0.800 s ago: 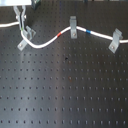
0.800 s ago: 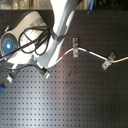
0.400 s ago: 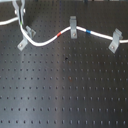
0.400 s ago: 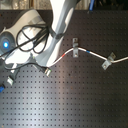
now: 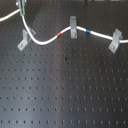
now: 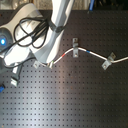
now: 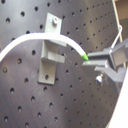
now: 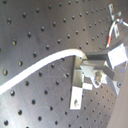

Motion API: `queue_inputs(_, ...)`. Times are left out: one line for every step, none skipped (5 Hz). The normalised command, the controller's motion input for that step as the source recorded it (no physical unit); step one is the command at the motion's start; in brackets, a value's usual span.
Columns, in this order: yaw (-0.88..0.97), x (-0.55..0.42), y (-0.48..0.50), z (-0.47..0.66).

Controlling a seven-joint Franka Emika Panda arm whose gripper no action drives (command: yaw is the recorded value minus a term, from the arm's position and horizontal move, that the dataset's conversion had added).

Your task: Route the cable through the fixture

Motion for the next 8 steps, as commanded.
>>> queue_inputs(-0.37,-0.007,0.029,0.08)
queue_inputs(-0.51,-0.127,-0.054,0.32)
queue_inputs(-0.32,-0.061,0.119,0.60)
queue_inputs(0.00,0.008,0.243,0.40)
queue_inputs(0.15,-0.076,0.380,0.00)
queue_inputs(-0.09,-0.021,0.220,-0.57)
queue_inputs(-0.26,0.099,0.082,0.04)
queue_inputs(-0.05,-0.002,0.006,0.42)
